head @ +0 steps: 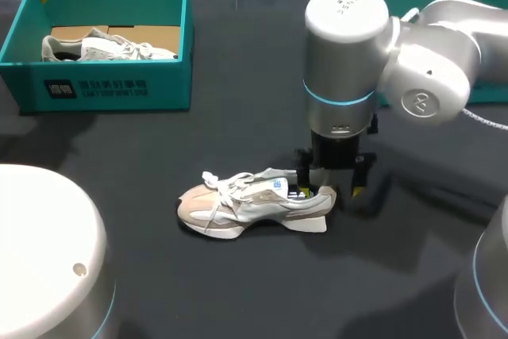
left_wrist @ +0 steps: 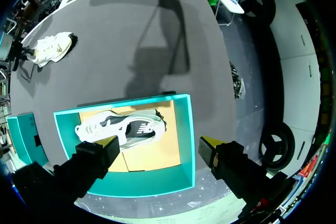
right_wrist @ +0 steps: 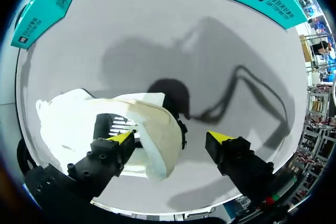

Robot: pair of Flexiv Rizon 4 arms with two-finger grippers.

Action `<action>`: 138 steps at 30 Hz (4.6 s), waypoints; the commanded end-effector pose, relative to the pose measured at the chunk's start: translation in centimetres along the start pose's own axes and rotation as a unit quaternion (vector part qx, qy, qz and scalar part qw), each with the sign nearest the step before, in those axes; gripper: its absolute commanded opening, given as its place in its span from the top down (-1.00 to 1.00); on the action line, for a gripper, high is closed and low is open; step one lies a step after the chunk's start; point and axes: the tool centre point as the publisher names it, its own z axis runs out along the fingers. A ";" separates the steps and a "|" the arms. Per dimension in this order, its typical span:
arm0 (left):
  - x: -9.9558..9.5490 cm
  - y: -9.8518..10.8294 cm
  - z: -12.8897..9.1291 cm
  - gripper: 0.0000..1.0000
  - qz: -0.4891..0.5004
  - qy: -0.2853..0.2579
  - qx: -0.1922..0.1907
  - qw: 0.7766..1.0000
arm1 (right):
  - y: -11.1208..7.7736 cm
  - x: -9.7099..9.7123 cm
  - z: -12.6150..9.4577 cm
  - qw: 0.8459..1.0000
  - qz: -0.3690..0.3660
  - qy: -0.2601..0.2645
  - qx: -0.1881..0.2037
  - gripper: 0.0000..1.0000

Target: Take the shoe out of the shoebox, open the shoe tongue, remove and reinsert the insole, then place the shoe into the shoebox

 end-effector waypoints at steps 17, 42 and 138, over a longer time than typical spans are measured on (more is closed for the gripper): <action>0.0 -0.1 0.0 -1.00 0.001 0.000 -0.001 1.000 | -0.4 -4.1 -7.2 0.951 -0.161 0.264 -0.031 -1.00; 0.0 -0.1 0.0 -1.00 0.001 0.000 -0.001 1.000 | -2.4 -8.7 -5.9 0.653 -0.560 0.426 -0.279 -1.00; 0.0 -0.1 0.0 -1.00 0.001 0.000 -0.001 1.000 | 0.9 -4.2 2.7 0.619 -0.555 0.381 -0.404 -1.00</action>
